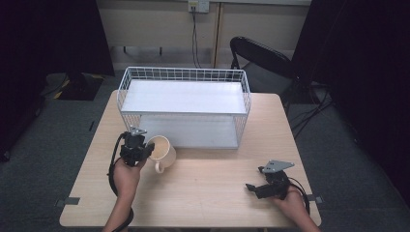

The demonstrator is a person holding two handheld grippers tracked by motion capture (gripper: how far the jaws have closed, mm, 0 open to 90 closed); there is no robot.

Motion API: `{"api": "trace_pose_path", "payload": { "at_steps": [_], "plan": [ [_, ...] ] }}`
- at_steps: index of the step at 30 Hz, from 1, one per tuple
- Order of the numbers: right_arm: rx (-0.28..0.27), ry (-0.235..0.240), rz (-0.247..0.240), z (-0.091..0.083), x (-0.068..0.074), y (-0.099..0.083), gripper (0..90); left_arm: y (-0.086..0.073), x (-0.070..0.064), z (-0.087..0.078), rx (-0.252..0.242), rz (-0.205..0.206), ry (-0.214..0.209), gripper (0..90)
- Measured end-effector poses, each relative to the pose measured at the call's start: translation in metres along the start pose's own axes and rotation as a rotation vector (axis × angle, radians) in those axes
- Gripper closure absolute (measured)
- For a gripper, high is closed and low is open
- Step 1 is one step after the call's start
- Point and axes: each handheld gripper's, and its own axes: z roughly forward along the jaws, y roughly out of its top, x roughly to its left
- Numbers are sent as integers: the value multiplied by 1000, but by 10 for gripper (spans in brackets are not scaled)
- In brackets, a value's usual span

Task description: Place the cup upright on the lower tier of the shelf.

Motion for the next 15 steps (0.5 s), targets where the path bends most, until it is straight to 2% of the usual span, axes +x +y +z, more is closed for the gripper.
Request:
{"api": "trace_pose_path", "payload": {
  "at_steps": [6, 10, 14, 15],
  "plan": [
    [-1, 0, 0, 0, 0, 0, 118, 3, 0, 4, -10, 2, 20, 824],
    [0, 0, 1, 0, 0, 0, 118, 5, -3, 7, -16, 17, 42, 824],
    [0, 0, 1, 0, 0, 0, 117, 6, -5, 8, -28, 16, 52, 824],
    [-1, 0, 0, 0, 0, 0, 117, 6, -6, 8, -40, 2, 53, 824]
  ]
}}
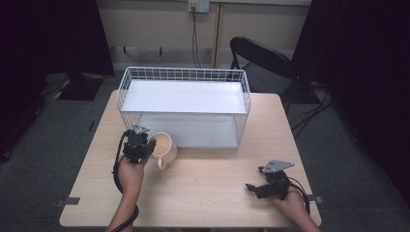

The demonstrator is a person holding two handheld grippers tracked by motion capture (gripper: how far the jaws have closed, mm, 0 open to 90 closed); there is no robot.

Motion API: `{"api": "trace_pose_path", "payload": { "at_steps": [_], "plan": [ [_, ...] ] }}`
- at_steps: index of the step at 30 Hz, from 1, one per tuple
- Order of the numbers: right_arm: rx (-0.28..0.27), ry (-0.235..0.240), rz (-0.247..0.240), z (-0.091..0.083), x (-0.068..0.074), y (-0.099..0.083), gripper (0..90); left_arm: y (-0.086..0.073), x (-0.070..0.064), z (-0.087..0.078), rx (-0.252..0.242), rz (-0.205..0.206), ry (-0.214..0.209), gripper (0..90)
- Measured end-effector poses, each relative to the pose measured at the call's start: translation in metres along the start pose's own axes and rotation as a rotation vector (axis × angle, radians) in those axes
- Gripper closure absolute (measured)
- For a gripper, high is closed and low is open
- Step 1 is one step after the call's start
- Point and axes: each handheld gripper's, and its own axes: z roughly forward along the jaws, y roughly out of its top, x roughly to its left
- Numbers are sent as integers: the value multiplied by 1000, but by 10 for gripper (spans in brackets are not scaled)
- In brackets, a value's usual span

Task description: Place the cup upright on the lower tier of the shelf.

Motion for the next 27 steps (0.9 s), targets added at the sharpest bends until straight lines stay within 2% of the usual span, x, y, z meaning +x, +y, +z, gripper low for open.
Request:
{"api": "trace_pose_path", "payload": {
  "at_steps": [10, 13, 19, 26, 27],
  "plan": [
    [0, 0, 1, 0, 0, 0, 118, 3, -2, 5, -40, -9, 42, 824],
    [0, 0, 0, 0, 0, 0, 118, 3, -2, 6, -47, -12, 41, 824],
    [0, 0, 0, 0, 0, 0, 118, 2, -4, 10, -75, -15, 78, 824],
    [0, 0, 0, 0, 0, 0, 118, 4, -5, 15, -77, -33, 95, 824],
    [0, 0, 0, 0, 0, 0, 118, 4, -4, 15, -68, -25, 101, 823]
  ]
}}
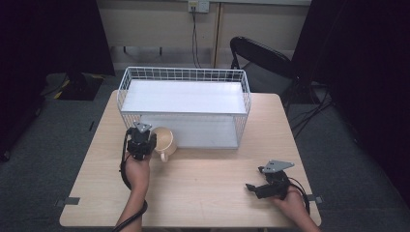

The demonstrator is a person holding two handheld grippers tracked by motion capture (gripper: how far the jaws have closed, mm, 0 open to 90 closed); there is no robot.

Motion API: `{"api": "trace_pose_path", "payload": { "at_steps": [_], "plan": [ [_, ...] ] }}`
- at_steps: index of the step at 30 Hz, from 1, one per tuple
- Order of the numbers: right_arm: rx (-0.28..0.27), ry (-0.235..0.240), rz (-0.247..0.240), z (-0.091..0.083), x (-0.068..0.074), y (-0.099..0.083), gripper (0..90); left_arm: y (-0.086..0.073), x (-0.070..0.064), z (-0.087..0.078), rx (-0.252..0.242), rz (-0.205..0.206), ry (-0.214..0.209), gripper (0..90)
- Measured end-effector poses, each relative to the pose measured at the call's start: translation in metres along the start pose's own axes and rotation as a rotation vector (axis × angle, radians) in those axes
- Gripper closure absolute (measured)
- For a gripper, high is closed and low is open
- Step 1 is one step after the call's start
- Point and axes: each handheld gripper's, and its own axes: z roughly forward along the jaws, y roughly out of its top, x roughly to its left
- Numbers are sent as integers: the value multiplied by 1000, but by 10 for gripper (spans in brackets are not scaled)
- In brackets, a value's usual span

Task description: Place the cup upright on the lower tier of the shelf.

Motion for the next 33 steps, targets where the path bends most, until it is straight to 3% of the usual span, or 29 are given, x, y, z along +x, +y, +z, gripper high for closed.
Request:
{"api": "trace_pose_path", "payload": {
  "at_steps": [9, 13, 33],
  "plan": [
    [0, 0, 0, 0, 0, 0, 118, 3, -4, 6, -14, -9, 12, 823],
    [0, 0, 0, 0, 0, 0, 118, 5, -6, 8, -3, 9, 14, 823],
    [0, 0, 0, 0, 0, 0, 118, 6, -9, 20, -9, -25, 53, 822]
  ]
}}
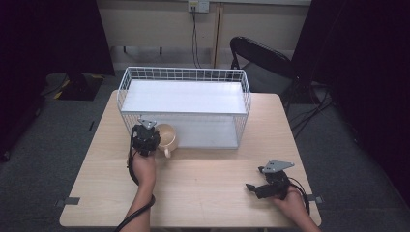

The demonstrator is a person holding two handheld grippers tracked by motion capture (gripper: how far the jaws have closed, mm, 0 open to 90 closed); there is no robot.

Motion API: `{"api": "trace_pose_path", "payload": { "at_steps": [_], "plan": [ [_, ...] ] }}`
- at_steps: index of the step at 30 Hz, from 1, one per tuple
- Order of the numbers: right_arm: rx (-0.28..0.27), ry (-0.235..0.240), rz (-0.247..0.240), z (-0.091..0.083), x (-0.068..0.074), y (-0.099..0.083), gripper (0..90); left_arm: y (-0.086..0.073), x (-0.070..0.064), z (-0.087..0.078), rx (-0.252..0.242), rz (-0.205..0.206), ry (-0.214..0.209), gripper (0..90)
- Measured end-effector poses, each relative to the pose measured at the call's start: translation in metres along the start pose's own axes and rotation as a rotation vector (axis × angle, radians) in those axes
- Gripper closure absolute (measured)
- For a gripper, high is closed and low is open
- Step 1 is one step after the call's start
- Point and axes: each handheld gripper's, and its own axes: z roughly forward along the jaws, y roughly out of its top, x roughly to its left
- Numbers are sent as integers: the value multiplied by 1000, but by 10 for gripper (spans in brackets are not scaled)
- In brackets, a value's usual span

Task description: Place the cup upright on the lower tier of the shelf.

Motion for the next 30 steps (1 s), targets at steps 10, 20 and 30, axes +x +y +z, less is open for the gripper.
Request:
{"api": "trace_pose_path", "payload": {
  "at_steps": [10, 20, 30],
  "plan": [
    [0, 0, 1, 0, 0, 0, 118, 2, -2, 2, -18, -5, 20, 812],
    [1, 0, 0, 0, 0, 0, 118, 4, 0, 1, -48, -48, 9, 796],
    [0, 0, 0, 0, 0, 0, 118, 4, 1, 0, -66, -47, -10, 668]
  ]
}}
